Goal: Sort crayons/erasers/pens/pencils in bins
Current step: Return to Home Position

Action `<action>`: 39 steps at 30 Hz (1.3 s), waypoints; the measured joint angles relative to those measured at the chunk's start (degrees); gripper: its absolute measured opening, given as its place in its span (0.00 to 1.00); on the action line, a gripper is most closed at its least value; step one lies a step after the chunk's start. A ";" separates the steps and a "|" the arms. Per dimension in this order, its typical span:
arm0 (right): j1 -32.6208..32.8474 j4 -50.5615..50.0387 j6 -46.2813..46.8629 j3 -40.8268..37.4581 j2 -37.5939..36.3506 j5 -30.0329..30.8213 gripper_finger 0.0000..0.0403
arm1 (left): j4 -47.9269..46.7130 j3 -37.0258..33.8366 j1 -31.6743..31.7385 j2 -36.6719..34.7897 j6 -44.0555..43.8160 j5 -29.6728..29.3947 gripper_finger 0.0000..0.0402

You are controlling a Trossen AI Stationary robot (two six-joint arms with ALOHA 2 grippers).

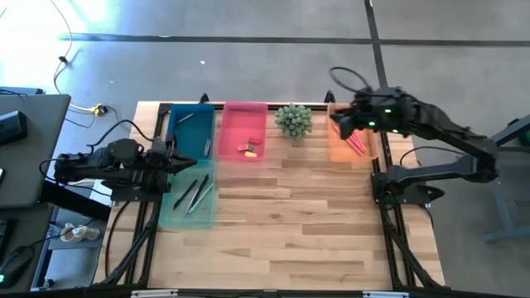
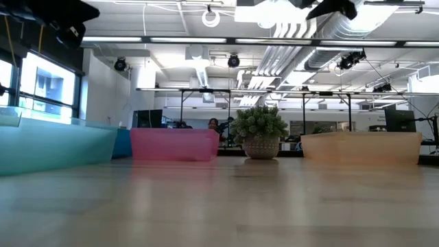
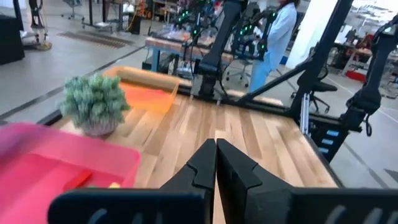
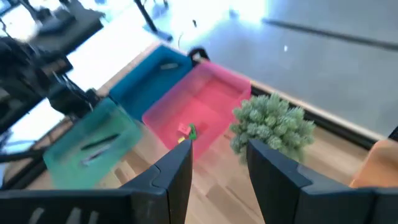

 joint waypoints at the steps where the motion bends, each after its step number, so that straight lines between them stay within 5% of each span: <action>1: -0.01 -0.19 -0.23 0.00 -1.29 0.75 0.36 | 0.04 -0.90 0.00 -0.43 -0.21 0.00 0.00; 22: -0.01 -9.56 -10.51 -1.10 -21.40 7.95 0.36 | 25.51 -20.72 0.09 -4.12 -9.69 -2.73 0.00; 39: 0.00 16.97 -11.68 -34.50 -40.73 0.95 0.36 | 25.51 -23.98 0.09 -4.03 -15.51 -3.50 0.00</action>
